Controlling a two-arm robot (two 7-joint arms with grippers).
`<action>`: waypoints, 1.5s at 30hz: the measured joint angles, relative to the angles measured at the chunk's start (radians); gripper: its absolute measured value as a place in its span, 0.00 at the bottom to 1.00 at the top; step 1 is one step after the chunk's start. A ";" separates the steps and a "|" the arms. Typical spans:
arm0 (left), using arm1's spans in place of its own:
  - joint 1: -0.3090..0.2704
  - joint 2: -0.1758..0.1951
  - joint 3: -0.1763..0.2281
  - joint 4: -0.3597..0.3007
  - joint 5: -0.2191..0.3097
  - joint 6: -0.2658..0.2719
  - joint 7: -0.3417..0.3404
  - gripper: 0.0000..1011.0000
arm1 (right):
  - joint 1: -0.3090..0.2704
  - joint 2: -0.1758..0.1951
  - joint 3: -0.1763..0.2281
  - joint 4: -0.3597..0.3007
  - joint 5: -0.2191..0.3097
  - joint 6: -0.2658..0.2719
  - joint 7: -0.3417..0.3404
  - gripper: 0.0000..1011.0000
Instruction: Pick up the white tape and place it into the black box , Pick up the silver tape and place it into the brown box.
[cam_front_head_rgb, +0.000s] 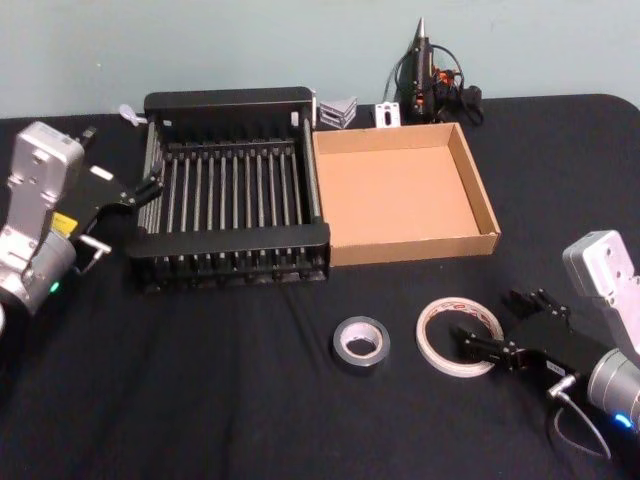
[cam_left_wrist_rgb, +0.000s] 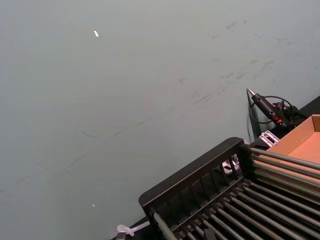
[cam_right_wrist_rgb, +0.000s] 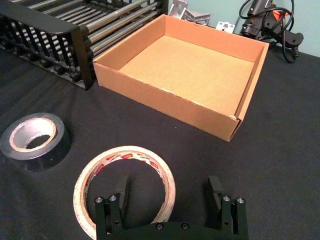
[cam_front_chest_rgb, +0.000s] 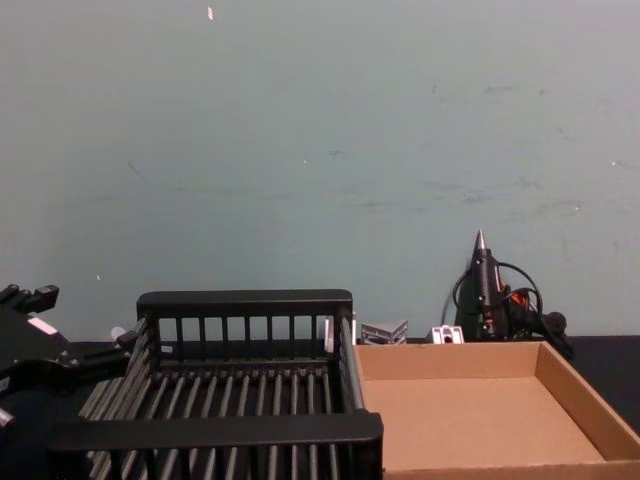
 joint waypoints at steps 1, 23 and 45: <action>0.000 0.000 0.000 0.000 0.000 0.000 0.000 0.99 | 0.001 -0.002 0.001 0.002 -0.001 0.000 0.002 0.99; 0.000 0.000 0.000 0.000 0.000 0.000 0.000 0.99 | -0.010 -0.044 0.028 0.015 -0.042 0.020 0.035 0.99; 0.000 0.000 0.000 0.000 0.000 0.000 0.000 0.99 | -0.012 -0.047 0.030 0.012 -0.051 0.023 0.034 0.83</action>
